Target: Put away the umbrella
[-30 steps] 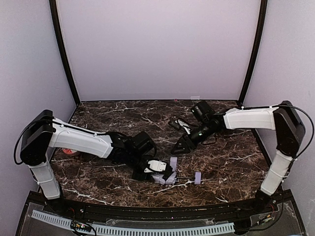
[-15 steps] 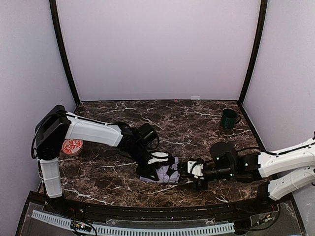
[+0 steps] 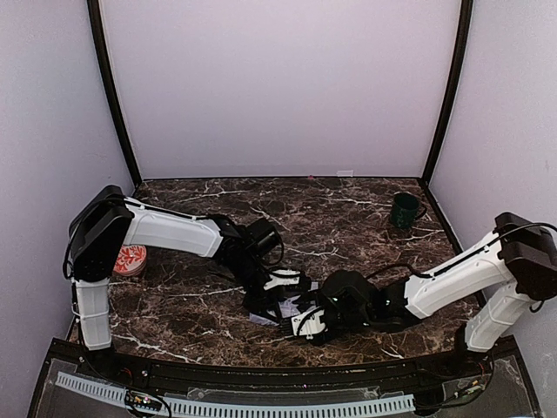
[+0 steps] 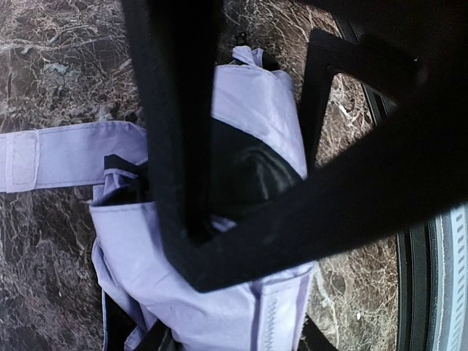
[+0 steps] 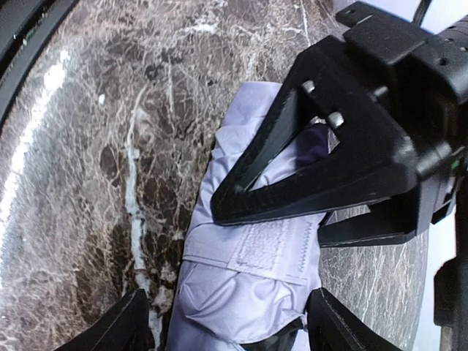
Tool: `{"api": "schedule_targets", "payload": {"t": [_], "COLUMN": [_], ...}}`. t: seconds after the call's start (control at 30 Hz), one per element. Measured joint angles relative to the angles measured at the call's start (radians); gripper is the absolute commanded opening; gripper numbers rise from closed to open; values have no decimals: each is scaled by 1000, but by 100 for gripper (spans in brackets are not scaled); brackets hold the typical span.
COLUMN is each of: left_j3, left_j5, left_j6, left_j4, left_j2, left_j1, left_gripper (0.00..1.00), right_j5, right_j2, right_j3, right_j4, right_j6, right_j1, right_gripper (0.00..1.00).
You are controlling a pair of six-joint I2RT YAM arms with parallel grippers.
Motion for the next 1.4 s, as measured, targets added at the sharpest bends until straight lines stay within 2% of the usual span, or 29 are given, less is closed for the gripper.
{"api": "schedule_targets", "payload": {"t": [0.1, 0.27, 0.4, 0.53, 0.73, 0.83, 0.97, 1.23, 1.4], "left_j3": [6, 8, 9, 12, 9, 6, -8, -46, -56], "left_j5": [3, 8, 13, 14, 23, 29, 36, 35, 24], "left_j6": [1, 1, -1, -9, -19, -24, -25, -25, -26], "left_j4": [-7, -10, -13, -23, -21, -17, -8, 25, 35], "left_j2": [3, 5, 6, 8, 7, 5, -1, -33, -39], "left_j1": [2, 5, 8, 16, 21, 24, 31, 40, 41], "left_gripper": [36, 36, 35, 35, 36, 47, 55, 54, 63], "right_j5": [0, -7, -21, -29, -48, -58, -63, -92, -105], "right_j2": [35, 82, 113, 127, 127, 127, 127, 127, 124], "right_j3": [19, 68, 101, 125, 140, 150, 165, 181, 181], "right_j4": [-13, -42, -56, -85, -115, -135, -161, -178, -178], "right_j6": [-32, -45, -43, -41, -47, -50, -56, -50, -34], "right_j1": [-15, -37, -48, -58, -73, -78, -82, -89, -95], "right_gripper": [68, 67, 51, 47, 11, 0, 0, 0, 0]}}
